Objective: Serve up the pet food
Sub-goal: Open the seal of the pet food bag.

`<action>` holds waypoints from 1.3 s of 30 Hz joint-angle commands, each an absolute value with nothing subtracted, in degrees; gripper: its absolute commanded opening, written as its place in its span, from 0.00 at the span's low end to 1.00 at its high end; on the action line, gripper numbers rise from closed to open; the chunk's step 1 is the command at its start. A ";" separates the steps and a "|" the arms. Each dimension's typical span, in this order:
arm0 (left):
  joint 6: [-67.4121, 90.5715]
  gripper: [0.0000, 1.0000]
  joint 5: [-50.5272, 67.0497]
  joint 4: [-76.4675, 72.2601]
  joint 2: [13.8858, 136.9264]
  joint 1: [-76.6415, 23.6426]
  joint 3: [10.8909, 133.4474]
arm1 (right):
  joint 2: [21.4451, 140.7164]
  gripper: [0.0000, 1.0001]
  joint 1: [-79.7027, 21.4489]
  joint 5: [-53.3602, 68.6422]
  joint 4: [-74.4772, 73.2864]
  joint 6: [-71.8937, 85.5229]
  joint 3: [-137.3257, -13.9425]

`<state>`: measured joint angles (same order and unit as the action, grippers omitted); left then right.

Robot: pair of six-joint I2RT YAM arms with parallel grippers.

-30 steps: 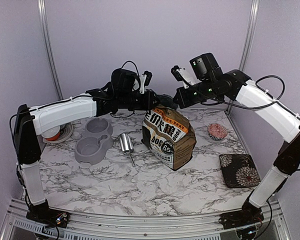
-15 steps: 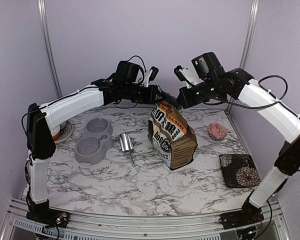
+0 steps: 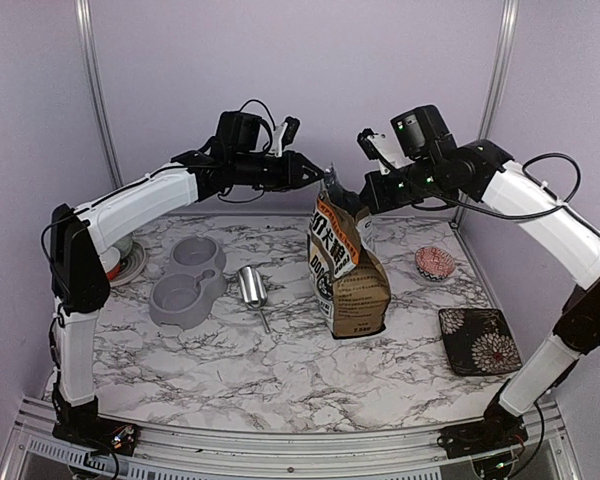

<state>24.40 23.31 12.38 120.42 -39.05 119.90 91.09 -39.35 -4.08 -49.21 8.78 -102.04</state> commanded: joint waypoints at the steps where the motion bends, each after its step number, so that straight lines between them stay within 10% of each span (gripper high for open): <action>1: 30.66 0.40 21.33 5.41 112.72 -37.94 117.01 | 87.27 0.00 -38.70 -3.12 -40.76 9.64 -102.31; 15: 37.40 0.66 2.04 25.19 109.01 -48.04 116.30 | 82.56 0.00 -37.89 -2.72 -28.33 9.45 -91.91; 39: 40.91 0.53 -4.49 29.03 118.65 -52.98 125.44 | 76.81 0.00 -37.80 -0.16 -22.04 6.85 -81.03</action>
